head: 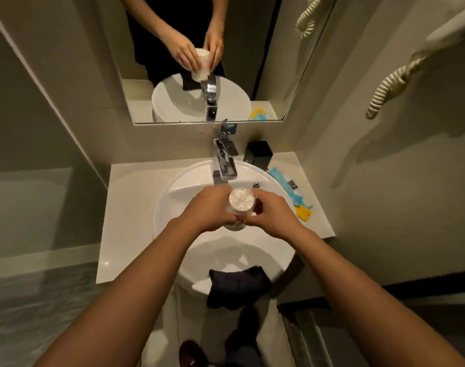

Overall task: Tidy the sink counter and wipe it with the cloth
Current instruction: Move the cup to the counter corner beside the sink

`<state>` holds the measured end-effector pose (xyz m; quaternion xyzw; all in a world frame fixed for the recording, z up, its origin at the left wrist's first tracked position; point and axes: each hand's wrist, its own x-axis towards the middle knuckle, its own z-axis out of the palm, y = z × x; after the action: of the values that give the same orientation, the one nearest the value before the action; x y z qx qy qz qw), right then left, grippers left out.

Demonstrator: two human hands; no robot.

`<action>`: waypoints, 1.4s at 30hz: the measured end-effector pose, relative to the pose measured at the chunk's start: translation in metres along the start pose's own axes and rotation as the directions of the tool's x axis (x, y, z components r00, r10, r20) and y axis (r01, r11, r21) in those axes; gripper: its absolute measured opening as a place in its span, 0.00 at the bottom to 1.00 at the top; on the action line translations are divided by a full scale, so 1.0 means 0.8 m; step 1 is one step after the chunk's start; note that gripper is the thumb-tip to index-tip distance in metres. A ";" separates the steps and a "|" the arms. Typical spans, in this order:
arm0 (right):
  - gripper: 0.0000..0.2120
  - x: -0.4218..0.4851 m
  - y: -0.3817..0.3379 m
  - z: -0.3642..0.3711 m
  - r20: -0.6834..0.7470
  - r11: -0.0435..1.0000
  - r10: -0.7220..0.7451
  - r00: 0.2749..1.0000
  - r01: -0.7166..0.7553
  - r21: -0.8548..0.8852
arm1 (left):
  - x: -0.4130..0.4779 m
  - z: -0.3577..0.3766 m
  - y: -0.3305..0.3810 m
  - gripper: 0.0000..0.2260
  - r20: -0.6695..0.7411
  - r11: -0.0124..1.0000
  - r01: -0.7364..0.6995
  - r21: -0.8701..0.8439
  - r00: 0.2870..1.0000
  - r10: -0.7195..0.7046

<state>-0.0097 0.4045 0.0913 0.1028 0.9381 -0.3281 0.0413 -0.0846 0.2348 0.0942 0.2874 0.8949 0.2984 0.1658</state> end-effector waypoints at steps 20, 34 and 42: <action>0.27 0.164 0.188 -0.166 -0.182 0.960 0.247 0.952 -0.215 0.178 | 0.310 0.076 0.139 0.23 0.036 0.993 -0.116 0.016 0.993 0.115; 0.24 0.326 0.281 -0.147 -0.247 0.887 0.419 0.873 -0.336 0.316 | 0.471 0.133 0.118 0.19 0.057 0.964 0.108 -0.245 0.994 -0.097; 0.18 0.363 0.299 -0.121 -0.250 0.865 0.476 0.843 -0.399 0.303 | 0.494 0.156 0.096 0.15 0.154 0.866 0.207 -0.454 0.976 -0.153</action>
<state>-0.2414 0.6952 -0.0205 0.3709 0.8370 -0.3995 -0.0481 -0.3023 0.5824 -0.0030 0.1705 0.8086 0.4718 0.3076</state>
